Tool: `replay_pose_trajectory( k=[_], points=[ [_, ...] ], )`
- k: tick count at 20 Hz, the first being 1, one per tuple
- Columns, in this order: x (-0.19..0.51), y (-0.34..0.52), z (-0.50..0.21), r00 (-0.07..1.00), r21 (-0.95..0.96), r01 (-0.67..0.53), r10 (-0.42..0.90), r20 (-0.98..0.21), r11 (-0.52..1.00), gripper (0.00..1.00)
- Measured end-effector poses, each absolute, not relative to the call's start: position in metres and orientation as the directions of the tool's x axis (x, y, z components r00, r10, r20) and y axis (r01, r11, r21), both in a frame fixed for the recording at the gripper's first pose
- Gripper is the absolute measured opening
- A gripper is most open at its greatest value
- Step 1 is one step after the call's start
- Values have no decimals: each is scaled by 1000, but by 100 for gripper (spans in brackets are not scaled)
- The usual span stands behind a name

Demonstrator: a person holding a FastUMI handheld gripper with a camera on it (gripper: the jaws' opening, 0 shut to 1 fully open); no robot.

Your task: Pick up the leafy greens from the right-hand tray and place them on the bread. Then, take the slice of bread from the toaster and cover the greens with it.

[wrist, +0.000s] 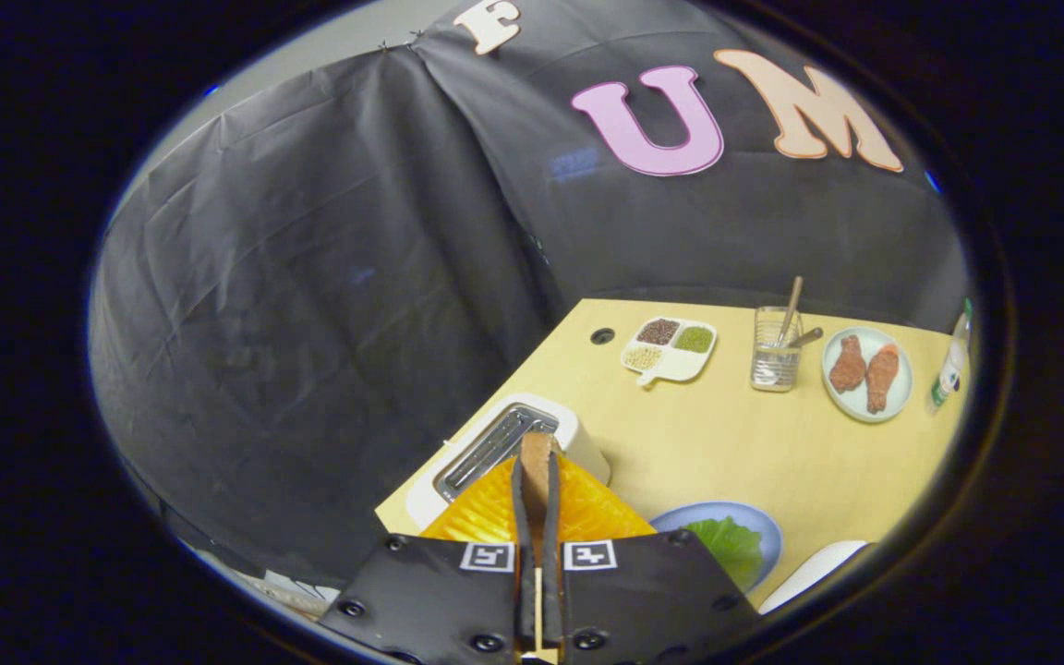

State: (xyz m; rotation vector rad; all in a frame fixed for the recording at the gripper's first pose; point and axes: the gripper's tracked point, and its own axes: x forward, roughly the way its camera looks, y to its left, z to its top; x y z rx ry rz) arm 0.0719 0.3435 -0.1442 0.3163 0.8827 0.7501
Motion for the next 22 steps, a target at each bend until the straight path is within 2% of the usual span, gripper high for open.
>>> replay_pose_trajectory(
  k=[20, 22],
  points=[
    [46, 243, -265, 390, 559, -223, 598, -700, 799, 6],
    [44, 235, -277, 386, 542, -217, 581, -717, 812, 11]
  ],
)
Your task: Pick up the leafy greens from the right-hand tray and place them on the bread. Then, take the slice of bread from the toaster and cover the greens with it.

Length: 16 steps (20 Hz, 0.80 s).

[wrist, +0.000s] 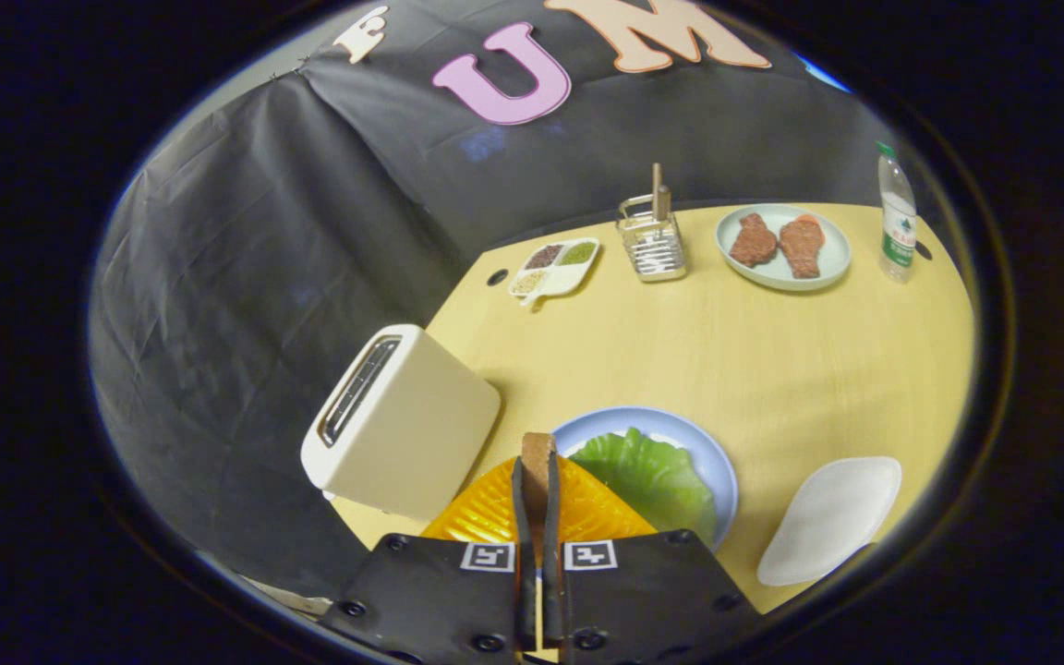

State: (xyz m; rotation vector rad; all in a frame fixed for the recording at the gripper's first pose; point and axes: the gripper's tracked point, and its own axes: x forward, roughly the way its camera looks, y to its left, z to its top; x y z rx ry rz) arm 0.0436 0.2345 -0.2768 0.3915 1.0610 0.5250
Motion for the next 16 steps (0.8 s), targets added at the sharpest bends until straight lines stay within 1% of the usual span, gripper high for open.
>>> replay_pose_trajectory(
  k=[6, 8, 11, 15, 16],
  points=[
    [40, 197, -298, 386, 440, -218, 491, -781, 871, 28],
    [39, 186, -303, 396, 400, -228, 460, -795, 888, 44],
    [37, 178, -300, 411, 391, -227, 451, -792, 892, 68],
    [37, 171, -274, 485, 379, -246, 452, -748, 892, 100],
    [37, 168, -265, 511, 373, -251, 450, -733, 893, 100]
  ],
)
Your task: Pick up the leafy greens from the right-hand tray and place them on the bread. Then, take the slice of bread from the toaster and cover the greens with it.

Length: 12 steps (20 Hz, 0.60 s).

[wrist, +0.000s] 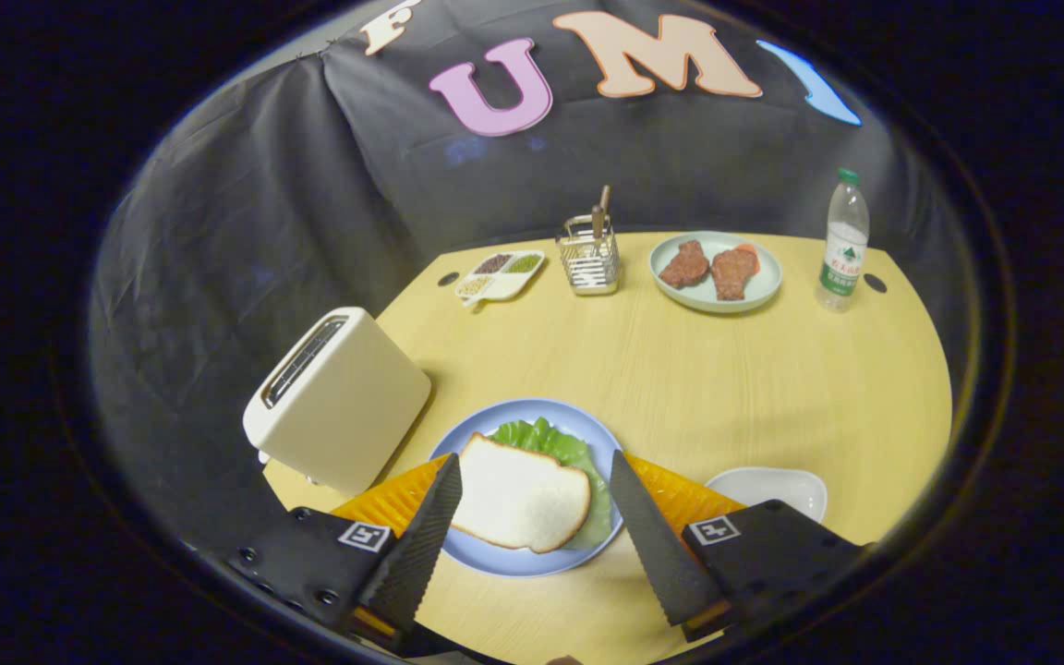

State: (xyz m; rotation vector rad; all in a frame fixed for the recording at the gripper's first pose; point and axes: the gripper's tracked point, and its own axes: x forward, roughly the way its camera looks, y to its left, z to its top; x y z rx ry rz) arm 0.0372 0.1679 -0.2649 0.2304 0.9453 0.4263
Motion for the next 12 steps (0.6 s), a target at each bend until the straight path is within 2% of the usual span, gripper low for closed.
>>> replay_pose_trajectory(
  k=[6, 12],
  points=[
    [38, 141, -195, 679, 264, -288, 390, -621, 921, 100],
    [37, 95, -118, 825, 196, -215, 285, -489, 957, 100]
  ],
)
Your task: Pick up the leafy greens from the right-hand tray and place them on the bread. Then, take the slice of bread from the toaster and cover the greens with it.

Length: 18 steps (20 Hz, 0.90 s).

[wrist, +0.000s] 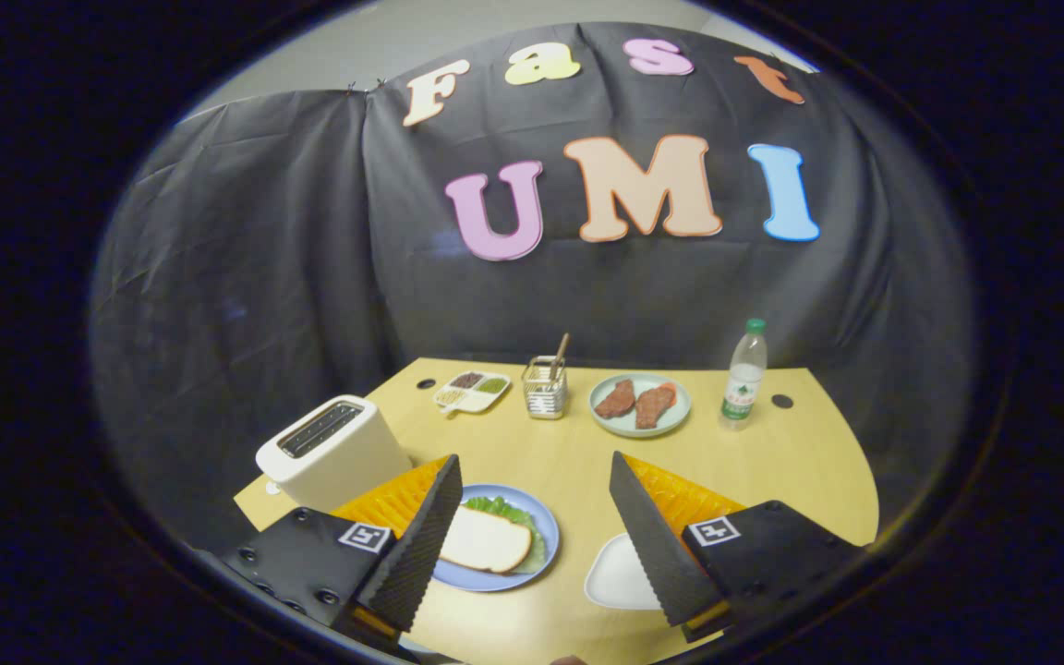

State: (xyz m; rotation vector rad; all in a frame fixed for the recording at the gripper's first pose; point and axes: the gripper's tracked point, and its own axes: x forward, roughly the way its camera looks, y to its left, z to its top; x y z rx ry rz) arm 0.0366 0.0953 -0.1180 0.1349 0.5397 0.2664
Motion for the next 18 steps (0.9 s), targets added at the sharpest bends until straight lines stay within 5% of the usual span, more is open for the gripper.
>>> replay_pose_trajectory(
  k=[8, 18],
  points=[
    [22, 21, -39, 960, 10, -87, 86, -266, 996, 100],
    [14, -21, -19, 980, -3, 31, -31, -197, 1000, 100]
  ],
)
